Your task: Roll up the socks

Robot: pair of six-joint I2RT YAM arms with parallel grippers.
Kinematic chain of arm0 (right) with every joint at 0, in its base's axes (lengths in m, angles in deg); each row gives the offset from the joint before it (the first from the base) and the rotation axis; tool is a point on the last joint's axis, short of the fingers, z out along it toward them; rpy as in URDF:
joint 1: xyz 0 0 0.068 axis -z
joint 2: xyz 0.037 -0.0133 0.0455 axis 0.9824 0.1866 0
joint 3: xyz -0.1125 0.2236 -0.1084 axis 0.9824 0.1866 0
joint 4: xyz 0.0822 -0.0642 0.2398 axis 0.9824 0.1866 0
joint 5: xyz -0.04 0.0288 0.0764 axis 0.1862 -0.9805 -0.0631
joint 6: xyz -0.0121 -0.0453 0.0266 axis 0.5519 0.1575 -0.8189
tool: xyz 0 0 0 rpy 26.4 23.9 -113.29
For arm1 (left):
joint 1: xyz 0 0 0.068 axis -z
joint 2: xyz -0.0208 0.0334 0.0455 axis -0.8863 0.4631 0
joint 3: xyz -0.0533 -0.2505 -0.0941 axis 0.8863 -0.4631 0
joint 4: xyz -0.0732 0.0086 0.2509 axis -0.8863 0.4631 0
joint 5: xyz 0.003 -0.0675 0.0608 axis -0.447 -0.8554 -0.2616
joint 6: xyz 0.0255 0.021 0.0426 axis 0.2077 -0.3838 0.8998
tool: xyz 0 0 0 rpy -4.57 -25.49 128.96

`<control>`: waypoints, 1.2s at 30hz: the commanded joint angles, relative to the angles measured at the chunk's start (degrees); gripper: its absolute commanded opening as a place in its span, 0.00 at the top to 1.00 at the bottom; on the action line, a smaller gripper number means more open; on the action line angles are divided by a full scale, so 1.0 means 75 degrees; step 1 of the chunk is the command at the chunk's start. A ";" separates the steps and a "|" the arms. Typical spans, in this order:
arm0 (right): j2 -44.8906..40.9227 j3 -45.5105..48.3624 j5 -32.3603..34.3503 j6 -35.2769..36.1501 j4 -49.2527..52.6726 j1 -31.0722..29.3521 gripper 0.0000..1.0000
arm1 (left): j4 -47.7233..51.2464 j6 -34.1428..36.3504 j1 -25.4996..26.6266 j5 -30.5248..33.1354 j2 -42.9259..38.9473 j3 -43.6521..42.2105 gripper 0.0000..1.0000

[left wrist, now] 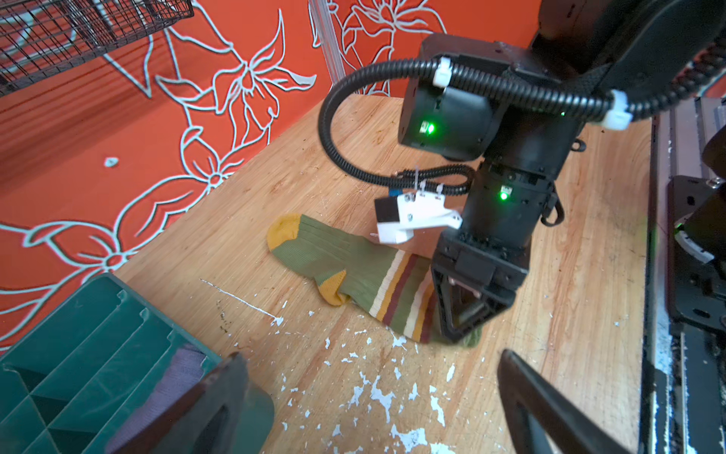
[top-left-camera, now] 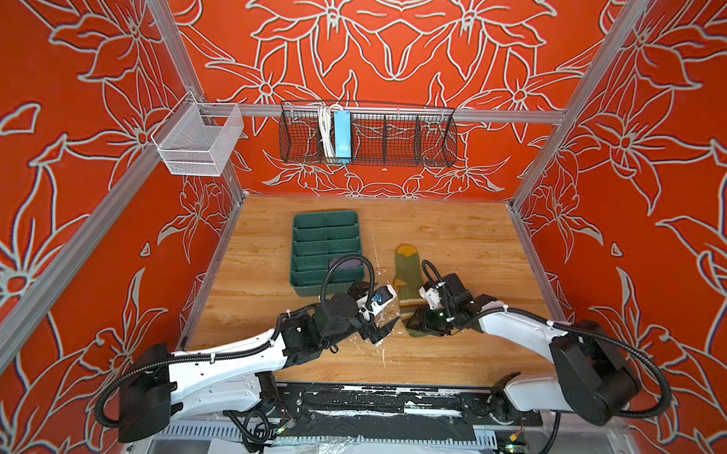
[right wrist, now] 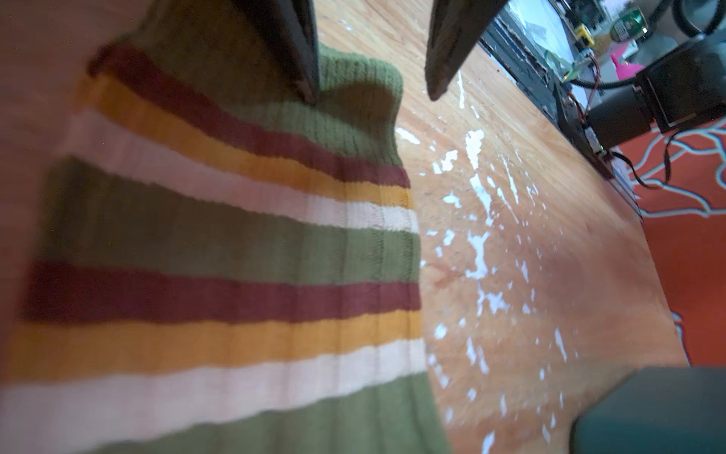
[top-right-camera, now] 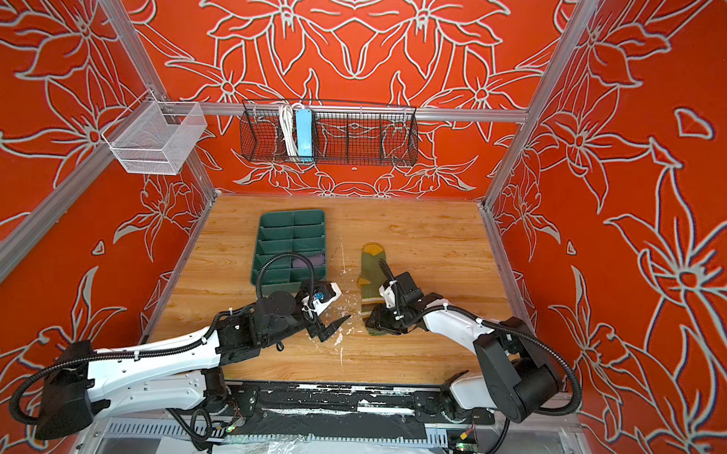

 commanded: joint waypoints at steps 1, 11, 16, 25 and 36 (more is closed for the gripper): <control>0.0388 -0.0429 0.0082 -0.0458 -0.0105 -0.0374 0.47 | 0.0103 0.0527 0.0016 -0.0022 -0.0229 0.0153 0.03; -0.1295 -0.2640 0.1672 0.1688 0.2973 0.0918 0.29 | 0.1785 0.2578 0.0016 -0.0645 -0.1226 0.0659 0.02; -0.1904 -0.2392 0.1414 0.1460 0.2822 0.2824 0.25 | 0.1532 0.2783 0.0198 -0.0161 -0.0490 0.0539 0.01; -0.2065 -0.0950 -0.0388 -0.0422 0.0832 0.4943 0.24 | -0.0268 0.1998 0.1422 0.1312 0.2092 0.0258 0.13; -0.2166 -0.1013 -0.0342 0.0028 0.0974 0.4983 0.24 | -0.1189 0.1324 0.1703 0.1285 0.4131 0.0486 0.39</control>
